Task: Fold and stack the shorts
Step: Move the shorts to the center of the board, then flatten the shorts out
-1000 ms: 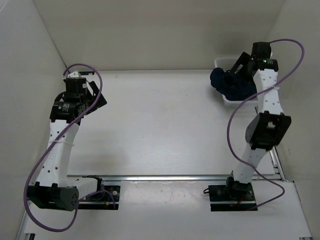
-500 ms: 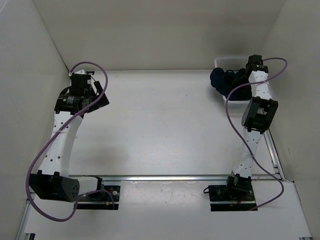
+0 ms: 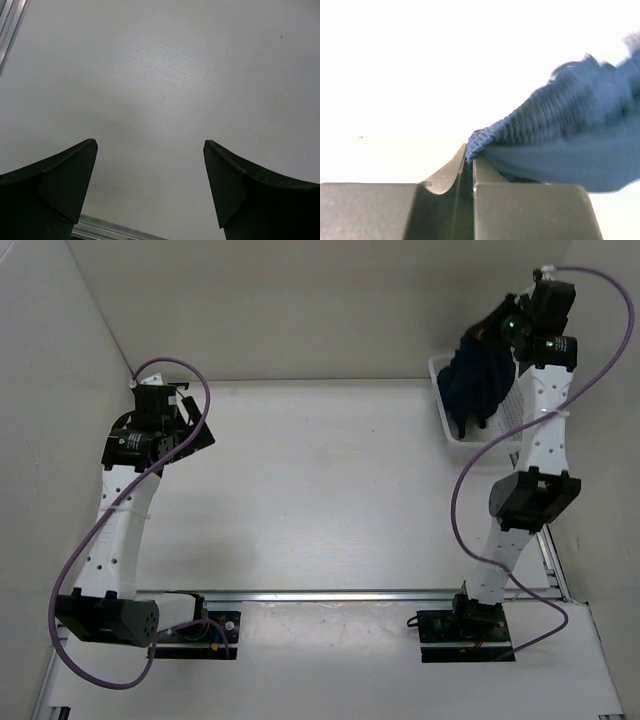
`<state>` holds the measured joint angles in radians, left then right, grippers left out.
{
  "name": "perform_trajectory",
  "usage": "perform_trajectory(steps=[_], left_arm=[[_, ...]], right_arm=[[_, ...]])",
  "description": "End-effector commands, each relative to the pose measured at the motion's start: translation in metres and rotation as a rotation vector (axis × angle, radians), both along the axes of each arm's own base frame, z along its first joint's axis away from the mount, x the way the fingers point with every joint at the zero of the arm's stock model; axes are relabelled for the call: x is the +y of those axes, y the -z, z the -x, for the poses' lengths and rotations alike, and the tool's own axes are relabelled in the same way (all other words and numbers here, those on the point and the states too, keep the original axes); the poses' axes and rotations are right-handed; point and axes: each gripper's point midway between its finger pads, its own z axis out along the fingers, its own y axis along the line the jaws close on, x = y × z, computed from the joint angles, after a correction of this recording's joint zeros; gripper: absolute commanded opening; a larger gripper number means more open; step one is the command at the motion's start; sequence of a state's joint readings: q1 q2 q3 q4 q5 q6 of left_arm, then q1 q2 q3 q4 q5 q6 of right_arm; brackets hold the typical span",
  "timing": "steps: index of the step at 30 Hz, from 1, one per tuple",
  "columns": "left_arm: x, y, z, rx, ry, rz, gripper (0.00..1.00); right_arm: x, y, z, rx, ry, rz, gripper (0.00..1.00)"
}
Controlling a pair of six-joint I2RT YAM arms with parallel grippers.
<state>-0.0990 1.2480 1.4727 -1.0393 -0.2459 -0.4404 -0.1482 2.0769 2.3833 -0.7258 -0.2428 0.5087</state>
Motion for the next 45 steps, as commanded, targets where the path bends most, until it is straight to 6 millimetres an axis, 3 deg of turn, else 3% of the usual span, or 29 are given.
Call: perform_trajectory(steps=[1,2,3,4,5,8,9,11,12,14,15,16,19,23,24,25,27,28,31,33,36,39,42,43,45], left_arm=[[0.004,-0.045,0.003,-0.133,-0.012,0.029,0.99],[0.007,-0.048,0.004,-0.134,-0.017,0.038,0.99],[0.008,-0.053,0.004,-0.146,-0.013,0.04,0.99],[0.017,-0.054,0.007,-0.139,-0.042,0.038,0.99],[0.02,-0.065,0.007,-0.167,-0.048,0.044,0.99],[0.037,-0.068,0.013,-0.148,-0.142,0.065,0.99],[0.037,-0.063,0.009,-0.133,-0.14,0.077,0.99],[0.039,-0.062,0.011,-0.113,-0.153,0.092,0.99],[0.039,-0.057,0.012,-0.089,-0.154,0.1,0.99],[0.039,-0.051,0.012,-0.074,-0.155,0.1,0.99],[0.039,-0.046,0.015,-0.061,-0.149,0.092,0.99],[0.038,-0.042,0.016,-0.05,-0.142,0.098,0.99],[0.031,-0.027,0.018,-0.015,-0.103,0.111,0.99],[0.018,0.0,0.027,0.057,-0.056,0.165,0.96],[0.007,0.001,0.026,0.045,-0.018,0.172,0.93],[-0.002,0.019,0.03,0.083,0.004,0.203,0.83],[-0.017,0.033,0.036,0.096,0.046,0.234,0.79],[-0.017,0.057,0.041,0.152,0.006,0.25,0.79],[-0.006,0.096,0.052,0.254,-0.103,0.23,0.83],[-0.001,0.119,0.05,0.327,-0.145,0.215,0.88],[0.003,0.15,0.038,0.408,-0.179,0.194,0.91],[0.005,0.159,0.019,0.413,-0.194,0.188,0.9],[0.002,0.165,-0.007,0.415,-0.186,0.186,0.9],[0.002,0.177,-0.013,0.455,-0.189,0.183,0.9],[0.003,0.177,-0.03,0.452,-0.18,0.177,0.88]], right_arm=[[0.128,-0.189,0.086,-0.524,-0.414,0.031,0.0],[0.149,-0.197,0.104,-0.551,-0.465,0.042,0.0],[0.193,-0.197,0.123,-0.561,-0.56,0.036,0.0],[0.215,-0.191,0.134,-0.557,-0.612,0.047,0.0],[0.26,-0.168,0.158,-0.506,-0.727,0.032,0.0],[0.324,-0.109,0.192,-0.385,-0.83,0.105,0.0],[0.336,-0.056,0.193,-0.258,-0.838,0.128,0.1],[0.363,-0.013,0.222,-0.149,-0.914,0.119,0.19],[0.366,0.03,0.228,-0.052,-0.917,0.138,0.23],[0.361,0.056,0.235,0.013,-0.851,0.156,0.32],[0.351,0.091,0.241,0.096,-0.827,0.175,0.41],[0.343,0.099,0.243,0.119,-0.807,0.167,0.69],[0.308,0.136,0.242,0.22,-0.708,0.19,0.85],[0.285,0.156,0.256,0.278,-0.677,0.221,0.84],[0.283,0.162,0.26,0.297,-0.678,0.226,0.82],[0.28,0.164,0.264,0.303,-0.678,0.228,0.79],[0.285,0.167,0.271,0.315,-0.696,0.222,0.68],[0.294,0.167,0.279,0.313,-0.725,0.227,0.65],[0.323,0.17,0.296,0.317,-0.799,0.236,0.65],[0.344,0.178,0.302,0.335,-0.848,0.246,0.77],[0.389,0.179,0.32,0.332,-0.961,0.242,0.87],[0.425,0.181,0.334,0.333,-1.049,0.226,0.87],[0.451,0.189,0.348,0.348,-1.119,0.217,0.87],[0.455,0.191,0.349,0.368,-1.115,0.199,0.87],[0.47,0.202,0.359,0.401,-1.141,0.188,0.85]])
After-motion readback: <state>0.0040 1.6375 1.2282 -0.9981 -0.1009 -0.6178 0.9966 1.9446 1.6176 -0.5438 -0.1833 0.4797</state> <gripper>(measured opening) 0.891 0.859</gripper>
